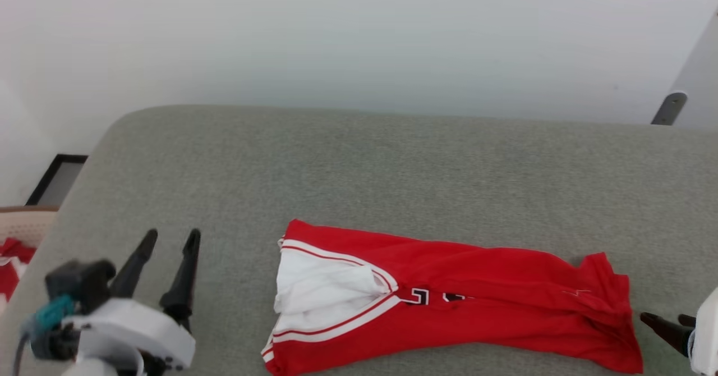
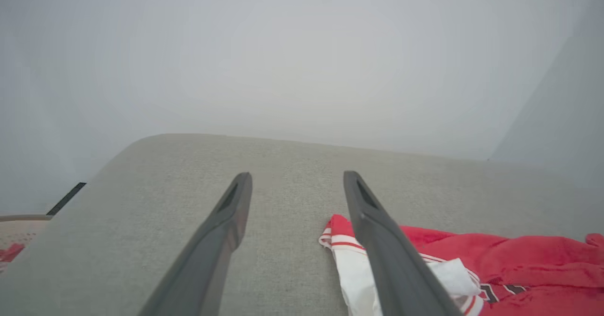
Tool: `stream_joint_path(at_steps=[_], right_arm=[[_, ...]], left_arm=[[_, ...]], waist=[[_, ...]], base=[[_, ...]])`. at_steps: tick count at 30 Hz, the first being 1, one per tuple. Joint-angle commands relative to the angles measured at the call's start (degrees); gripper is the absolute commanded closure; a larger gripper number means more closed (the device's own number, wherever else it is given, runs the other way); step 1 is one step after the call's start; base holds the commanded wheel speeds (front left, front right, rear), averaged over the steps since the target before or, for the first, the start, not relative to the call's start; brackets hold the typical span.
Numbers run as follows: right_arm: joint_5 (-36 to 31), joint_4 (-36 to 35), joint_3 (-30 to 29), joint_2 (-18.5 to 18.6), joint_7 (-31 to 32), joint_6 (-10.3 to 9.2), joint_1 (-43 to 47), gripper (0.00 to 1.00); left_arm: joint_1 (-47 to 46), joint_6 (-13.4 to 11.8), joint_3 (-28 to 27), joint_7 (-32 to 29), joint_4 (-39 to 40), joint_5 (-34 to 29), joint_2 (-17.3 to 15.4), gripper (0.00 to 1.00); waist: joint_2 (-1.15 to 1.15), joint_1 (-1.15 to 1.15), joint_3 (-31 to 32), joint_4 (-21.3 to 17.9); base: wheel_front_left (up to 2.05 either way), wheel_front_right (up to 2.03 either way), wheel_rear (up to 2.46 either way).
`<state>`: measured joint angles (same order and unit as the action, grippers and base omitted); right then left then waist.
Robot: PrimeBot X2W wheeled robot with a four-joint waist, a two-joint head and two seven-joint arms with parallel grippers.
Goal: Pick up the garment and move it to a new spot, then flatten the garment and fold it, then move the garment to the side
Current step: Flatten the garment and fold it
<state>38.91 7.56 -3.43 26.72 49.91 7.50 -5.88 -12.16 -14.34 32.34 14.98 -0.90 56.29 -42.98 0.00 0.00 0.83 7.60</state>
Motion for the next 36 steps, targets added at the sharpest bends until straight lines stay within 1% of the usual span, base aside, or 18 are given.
stream_joint_path(at_steps=[1, 2, 3, 5, 6, 10, 16, 23, 26, 27, 28, 29, 32, 34, 36], right_arm=[[-0.4, 0.5, -0.5, -0.3, 0.5, -0.03, -1.1, 0.00], [-1.0, 1.2, -0.9, -0.4, 1.0, -0.03, -1.5, 0.00], [-1.5, 1.9, -1.3, -0.5, 1.4, -0.03, -1.9, 0.00], [-2.4, 3.3, -1.9, -0.8, 2.4, -0.03, -3.0, 0.00], [-3.0, 4.2, -2.2, -0.9, 3.1, -0.03, -3.5, 0.00], [-4.2, 7.1, -2.6, -1.2, 5.3, -0.03, -5.8, 0.00], [-5.9, 11.7, -2.5, -2.6, 6.4, -0.03, -8.7, 0.00], [-7.5, 18.1, -1.3, -4.9, 7.4, -0.03, -11.4, 0.00], [-7.3, 20.7, 0.7, -5.3, 7.4, -0.03, -12.0, 0.00], [-6.9, 21.4, 1.6, -5.5, 7.5, -0.02, -12.2, 0.35], [-6.3, 21.6, 2.7, -5.5, 7.3, 0.00, -12.3, 0.80], [-5.7, 22.0, 3.1, -5.3, 6.9, 0.00, -12.3, 1.00], [-4.2, 23.1, 4.3, -4.5, 6.3, 0.00, -12.4, 1.00], [-2.8, 23.8, 4.8, -3.0, 5.6, -0.06, -12.5, 1.00], [-2.2, 23.8, 4.9, -2.4, 5.2, -0.05, -12.7, 1.00]], left_arm=[[1.9, 0.6, -1.7, 0.2, 0.2, -1.9, 1.2, 0.17], [3.2, 1.1, -3.4, 0.2, 0.3, -3.6, 2.2, 0.16], [4.4, 1.6, -5.1, 0.2, 0.3, -5.1, 3.3, 0.13], [6.7, 2.9, -8.5, 0.2, 0.2, -7.7, 5.7, 0.09], [7.6, 3.6, -10.1, 0.2, 0.1, -8.8, 6.9, 0.00], [10.5, 6.6, -14.9, 0.2, -0.3, -12.2, 10.8, 0.00], [10.7, 10.4, -18.6, 0.2, -1.9, -15.8, 15.2, 0.00], [9.9, 13.5, -21.6, 0.2, -3.5, -18.6, 18.7, 0.00], [9.3, 14.4, -22.5, 0.2, -3.9, -19.6, 20.0, 0.00], [9.2, 14.8, -22.8, 0.2, -4.1, -19.9, 20.3, 0.00], [9.0, 15.0, -23.0, 0.2, -4.3, -20.1, 20.7, 0.00], [9.0, 15.4, -23.2, 0.2, -4.4, -20.3, 21.0, 0.00], [8.8, 16.0, -23.9, 0.2, -4.9, -21.0, 21.8, 0.00], [8.8, 16.5, -24.7, 0.2, -5.2, -21.7, 22.4, 0.00], [9.0, 16.5, -25.0, 0.2, -5.2, -21.8, 22.5, 0.00]], waist=[[0.00, 0.00, -0.3, 0.7], [0.00, 0.00, -0.5, 1.0], [0.00, 0.00, -0.7, 1.3], [0.00, 0.00, -1.1, 1.9], [0.00, 0.00, -1.3, 2.2], [0.00, 0.00, -2.5, 3.4], [0.00, 0.00, -4.7, 5.5], [0.00, 0.00, -6.6, 6.5], [0.00, 0.00, -7.2, 6.8], [0.00, 0.00, -7.4, 6.9], [0.00, 0.00, -7.6, 6.9], [0.00, 0.00, -7.7, 7.0], [0.00, 0.00, -8.0, 7.1], [0.00, 0.00, -7.9, 6.9], [0.00, 0.00, -7.8, 6.8]], base=[[0.00, 0.00, 0.00], [0.00, 0.00, 0.00], [0.00, 0.00, 0.00], [0.00, 0.00, 0.00], [0.00, 0.00, 0.00], [0.00, 0.00, 0.00], [0.00, 0.00, 0.00], [0.00, 0.00, 0.00], [0.00, 0.00, 0.00], [0.00, 0.00, 0.00], [0.00, 0.00, 0.00], [0.00, 0.00, 0.00], [0.00, 0.00, 0.00], [0.00, 0.00, 0.00], [0.00, 0.00, 0.00]])
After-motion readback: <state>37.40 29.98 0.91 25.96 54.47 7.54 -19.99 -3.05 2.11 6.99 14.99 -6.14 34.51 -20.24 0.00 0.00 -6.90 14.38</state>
